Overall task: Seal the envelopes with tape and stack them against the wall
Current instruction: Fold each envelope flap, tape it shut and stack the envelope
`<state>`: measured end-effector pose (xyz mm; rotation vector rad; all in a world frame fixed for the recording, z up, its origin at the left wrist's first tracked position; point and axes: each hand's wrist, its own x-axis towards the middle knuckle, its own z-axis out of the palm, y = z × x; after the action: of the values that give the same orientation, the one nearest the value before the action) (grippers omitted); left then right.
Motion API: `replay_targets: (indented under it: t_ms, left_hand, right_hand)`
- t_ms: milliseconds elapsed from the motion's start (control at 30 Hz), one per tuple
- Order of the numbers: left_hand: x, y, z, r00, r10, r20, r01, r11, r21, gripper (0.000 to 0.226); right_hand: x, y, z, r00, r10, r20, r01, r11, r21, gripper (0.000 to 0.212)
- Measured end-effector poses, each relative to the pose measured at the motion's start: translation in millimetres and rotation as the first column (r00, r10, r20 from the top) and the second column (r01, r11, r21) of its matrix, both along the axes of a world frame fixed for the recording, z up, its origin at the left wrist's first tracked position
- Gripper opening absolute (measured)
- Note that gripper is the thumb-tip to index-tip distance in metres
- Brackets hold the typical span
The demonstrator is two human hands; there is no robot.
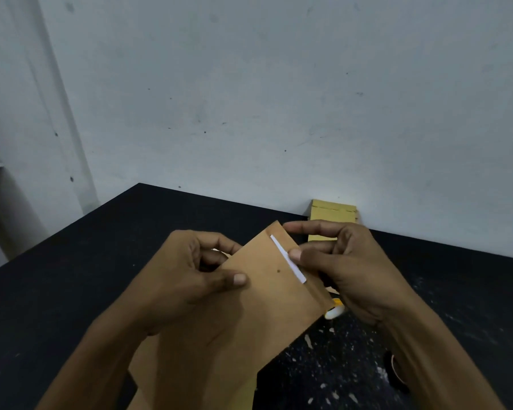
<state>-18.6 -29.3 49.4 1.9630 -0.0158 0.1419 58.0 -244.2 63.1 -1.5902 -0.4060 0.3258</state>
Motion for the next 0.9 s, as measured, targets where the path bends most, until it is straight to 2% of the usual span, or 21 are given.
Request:
replay_targets:
  t_ms: [100, 233, 433, 567, 633, 733, 833, 900]
  left_hand:
    - [1, -4, 2, 1.000, -0.017, -0.010, 0.017, 1.000, -0.009, 0.028]
    - [2, -10, 4, 0.999, -0.030, -0.019, 0.030, 1.000, -0.010, 0.032]
    - [5, -22, 9, 0.996, -0.076, -0.053, 0.075, 0.997, -0.019, 0.021]
    - [12, -36, 18, 0.987, -0.141, -0.078, 0.138, 0.990, -0.034, 0.018]
    - [16, -44, 18, 0.988, -0.141, -0.069, 0.134, 0.986, -0.102, 0.017]
    - [21, -53, 9, 0.992, -0.105, -0.074, 0.081, 0.959, -0.272, 0.018]
    - [23, -62, -9, 0.986, -0.103, -0.131, 0.053, 0.941, -0.335, 0.017]
    - [23, -70, -23, 0.978, -0.128, -0.168, 0.062, 0.935, -0.350, 0.021]
  right_hand:
    - [1, -7, 2, 0.999, 0.021, 0.030, -0.019, 0.997, -0.075, 0.037]
    - [2, -12, 4, 1.000, 0.023, 0.020, -0.022, 0.997, -0.076, 0.041]
    - [1, -18, 6, 0.997, 0.079, 0.007, -0.077, 0.987, -0.142, 0.045]
    - [-1, -22, 6, 0.994, 0.099, -0.041, -0.103, 0.990, -0.092, 0.037]
    - [-4, -29, 5, 0.992, 0.081, -0.093, -0.083, 0.996, -0.026, 0.027]
    - [-12, -45, -2, 0.990, 0.030, -0.136, -0.023, 0.999, 0.047, 0.035]
    - [-24, -61, -14, 0.993, -0.025, -0.117, 0.035, 0.996, 0.078, 0.034]
    - [-31, -68, -27, 0.990, -0.087, -0.109, 0.094, 0.994, 0.058, 0.026]
